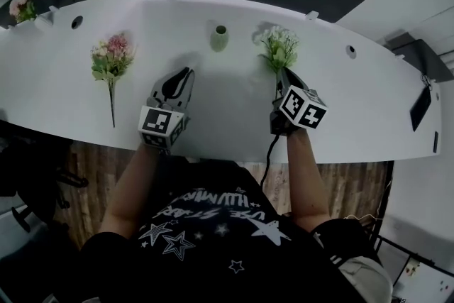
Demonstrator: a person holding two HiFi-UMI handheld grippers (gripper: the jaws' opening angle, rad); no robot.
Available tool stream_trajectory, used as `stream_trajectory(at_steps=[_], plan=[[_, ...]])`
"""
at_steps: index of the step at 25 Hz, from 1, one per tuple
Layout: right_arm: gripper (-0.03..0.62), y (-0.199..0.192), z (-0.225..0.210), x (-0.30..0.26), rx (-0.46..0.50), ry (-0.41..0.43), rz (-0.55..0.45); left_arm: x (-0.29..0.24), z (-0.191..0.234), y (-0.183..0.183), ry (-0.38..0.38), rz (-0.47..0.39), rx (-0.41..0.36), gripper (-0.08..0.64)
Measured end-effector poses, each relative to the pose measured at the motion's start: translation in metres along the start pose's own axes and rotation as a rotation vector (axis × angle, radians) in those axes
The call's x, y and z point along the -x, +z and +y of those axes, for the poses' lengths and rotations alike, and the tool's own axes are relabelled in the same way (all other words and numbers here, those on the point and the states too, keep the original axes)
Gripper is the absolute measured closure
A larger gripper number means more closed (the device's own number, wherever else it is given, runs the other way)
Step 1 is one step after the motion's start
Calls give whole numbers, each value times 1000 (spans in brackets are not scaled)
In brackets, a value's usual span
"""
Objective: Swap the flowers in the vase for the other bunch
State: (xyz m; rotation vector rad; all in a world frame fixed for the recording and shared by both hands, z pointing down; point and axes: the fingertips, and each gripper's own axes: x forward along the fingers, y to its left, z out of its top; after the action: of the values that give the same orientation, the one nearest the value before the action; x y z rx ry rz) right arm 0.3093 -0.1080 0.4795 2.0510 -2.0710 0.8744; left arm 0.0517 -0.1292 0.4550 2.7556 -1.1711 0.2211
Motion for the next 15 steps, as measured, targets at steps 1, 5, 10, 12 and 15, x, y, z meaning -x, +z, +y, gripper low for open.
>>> stream_trajectory(at_steps=[1, 5, 10, 12, 15], plan=[[589, 1, 12, 1, -3, 37, -11, 5, 3, 0, 6, -8, -1, 538], [589, -7, 56, 2, 13, 129, 4, 28, 18, 6, 12, -33, 26, 552], [591, -21, 103, -5, 31, 162, 52, 57, 44, 8, 38, -13, -11, 553], [589, -28, 125, -10, 37, 184, 70, 68, 58, 14, 53, -7, -16, 554], [589, -37, 168, -15, 43, 254, 74, 84, 81, 14, 59, -19, 13, 554]])
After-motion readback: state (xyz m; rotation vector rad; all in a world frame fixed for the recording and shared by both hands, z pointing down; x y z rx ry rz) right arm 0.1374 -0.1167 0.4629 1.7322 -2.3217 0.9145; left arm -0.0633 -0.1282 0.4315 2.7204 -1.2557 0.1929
